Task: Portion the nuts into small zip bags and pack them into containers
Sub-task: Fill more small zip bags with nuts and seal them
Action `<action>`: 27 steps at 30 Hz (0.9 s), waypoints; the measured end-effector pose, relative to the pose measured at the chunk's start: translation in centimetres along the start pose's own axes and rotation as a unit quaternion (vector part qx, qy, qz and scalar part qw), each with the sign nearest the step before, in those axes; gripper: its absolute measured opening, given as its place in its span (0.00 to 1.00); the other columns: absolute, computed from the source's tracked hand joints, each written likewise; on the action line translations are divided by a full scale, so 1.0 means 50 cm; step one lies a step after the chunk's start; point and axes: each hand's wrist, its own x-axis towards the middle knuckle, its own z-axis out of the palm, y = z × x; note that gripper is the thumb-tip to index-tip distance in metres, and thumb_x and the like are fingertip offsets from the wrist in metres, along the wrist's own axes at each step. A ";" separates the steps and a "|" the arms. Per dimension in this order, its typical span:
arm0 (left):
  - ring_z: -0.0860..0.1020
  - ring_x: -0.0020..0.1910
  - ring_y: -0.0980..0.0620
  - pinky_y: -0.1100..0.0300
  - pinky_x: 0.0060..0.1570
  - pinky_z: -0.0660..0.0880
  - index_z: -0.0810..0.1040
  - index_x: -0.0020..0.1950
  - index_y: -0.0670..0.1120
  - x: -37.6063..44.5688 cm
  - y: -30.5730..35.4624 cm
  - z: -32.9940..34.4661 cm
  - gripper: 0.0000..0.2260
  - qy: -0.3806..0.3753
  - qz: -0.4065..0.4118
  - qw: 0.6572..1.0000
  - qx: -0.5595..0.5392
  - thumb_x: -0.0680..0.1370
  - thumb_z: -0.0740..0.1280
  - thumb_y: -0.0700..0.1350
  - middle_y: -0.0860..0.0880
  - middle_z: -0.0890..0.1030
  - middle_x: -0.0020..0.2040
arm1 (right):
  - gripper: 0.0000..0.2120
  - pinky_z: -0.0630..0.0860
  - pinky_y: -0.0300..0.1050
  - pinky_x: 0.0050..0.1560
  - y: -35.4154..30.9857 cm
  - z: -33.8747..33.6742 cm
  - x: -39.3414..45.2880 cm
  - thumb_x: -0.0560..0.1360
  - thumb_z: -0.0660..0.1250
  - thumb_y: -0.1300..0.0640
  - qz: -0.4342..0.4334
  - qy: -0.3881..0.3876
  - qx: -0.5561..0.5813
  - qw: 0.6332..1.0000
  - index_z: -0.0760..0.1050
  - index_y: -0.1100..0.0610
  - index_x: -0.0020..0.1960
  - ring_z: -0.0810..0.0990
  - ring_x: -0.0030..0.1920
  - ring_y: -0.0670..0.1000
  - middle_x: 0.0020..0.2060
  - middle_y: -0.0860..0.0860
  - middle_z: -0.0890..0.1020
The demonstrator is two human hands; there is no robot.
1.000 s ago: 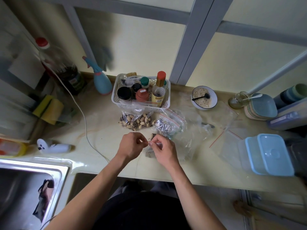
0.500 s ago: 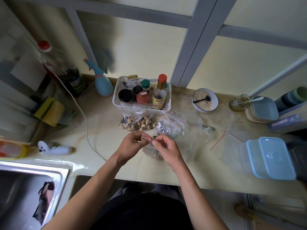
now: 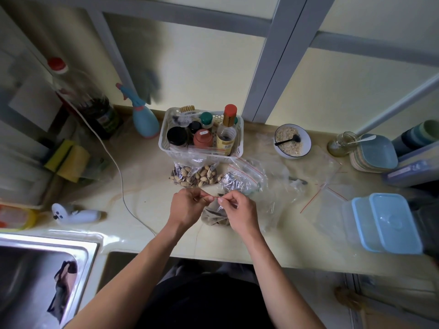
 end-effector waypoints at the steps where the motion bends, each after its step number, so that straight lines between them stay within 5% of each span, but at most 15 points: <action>1: 0.81 0.37 0.59 0.62 0.39 0.75 0.86 0.40 0.51 0.000 0.001 -0.002 0.04 0.003 0.000 1.000 0.003 0.75 0.76 0.48 0.55 0.85 0.36 | 0.04 0.77 0.34 0.46 0.003 -0.003 0.005 0.76 0.75 0.57 0.011 -0.019 0.030 0.999 0.82 0.54 0.42 0.84 0.42 0.41 0.38 0.45 0.86; 6: 0.80 0.39 0.61 0.61 0.44 0.76 0.87 0.43 0.53 0.003 0.000 -0.021 0.07 -0.052 0.016 0.998 0.037 0.74 0.73 0.55 0.57 0.85 0.38 | 0.04 0.80 0.42 0.48 0.019 -0.037 0.011 0.76 0.74 0.65 0.056 -0.084 0.164 0.981 0.84 0.57 0.48 0.85 0.42 0.48 0.41 0.51 0.87; 9: 0.78 0.53 0.56 0.50 0.58 0.73 0.83 0.54 0.57 0.007 -0.003 -0.025 0.18 -0.087 0.072 0.981 0.155 0.69 0.63 0.62 0.62 0.81 0.49 | 0.07 0.81 0.45 0.50 0.021 -0.041 0.005 0.77 0.72 0.65 0.038 -0.095 0.160 0.982 0.85 0.54 0.47 0.85 0.43 0.50 0.43 0.53 0.87; 12: 0.72 0.63 0.52 0.47 0.62 0.71 0.77 0.65 0.59 0.004 -0.001 -0.016 0.28 -0.091 0.110 0.974 0.175 0.67 0.62 0.68 0.58 0.78 0.60 | 0.08 0.81 0.45 0.53 0.014 -0.032 0.005 0.76 0.73 0.65 0.005 -0.097 0.138 0.986 0.85 0.52 0.46 0.85 0.46 0.49 0.43 0.50 0.87; 17: 0.82 0.41 0.60 0.53 0.48 0.79 0.85 0.42 0.53 0.004 0.003 -0.012 0.03 -0.065 0.122 0.987 0.081 0.72 0.77 0.50 0.57 0.85 0.40 | 0.07 0.81 0.52 0.54 0.006 -0.023 0.006 0.74 0.75 0.63 0.001 -0.078 0.137 0.987 0.83 0.52 0.47 0.84 0.46 0.50 0.43 0.49 0.86; 21: 0.81 0.40 0.58 0.55 0.47 0.78 0.84 0.39 0.52 0.004 -0.003 -0.024 0.04 -0.050 0.074 0.993 0.071 0.73 0.75 0.50 0.56 0.85 0.38 | 0.03 0.80 0.56 0.52 0.023 -0.026 0.000 0.73 0.74 0.54 0.013 -0.049 0.138 0.989 0.82 0.49 0.46 0.84 0.46 0.53 0.42 0.49 0.86; 25: 0.79 0.48 0.56 0.52 0.56 0.73 0.80 0.47 0.56 0.000 -0.007 -0.022 0.14 -0.059 0.145 0.965 0.210 0.71 0.62 0.61 0.59 0.82 0.44 | 0.02 0.79 0.54 0.49 0.035 -0.016 -0.007 0.74 0.75 0.56 0.013 -0.045 0.087 0.995 0.83 0.50 0.44 0.84 0.43 0.52 0.40 0.47 0.85; 27: 0.77 0.52 0.57 0.53 0.58 0.67 0.81 0.52 0.57 0.001 -0.006 -0.015 0.15 -0.064 0.166 0.956 0.233 0.72 0.63 0.63 0.60 0.80 0.48 | 0.03 0.79 0.52 0.50 0.032 -0.012 -0.006 0.75 0.75 0.57 0.006 -0.046 0.073 0.996 0.83 0.50 0.43 0.84 0.44 0.48 0.40 0.46 0.86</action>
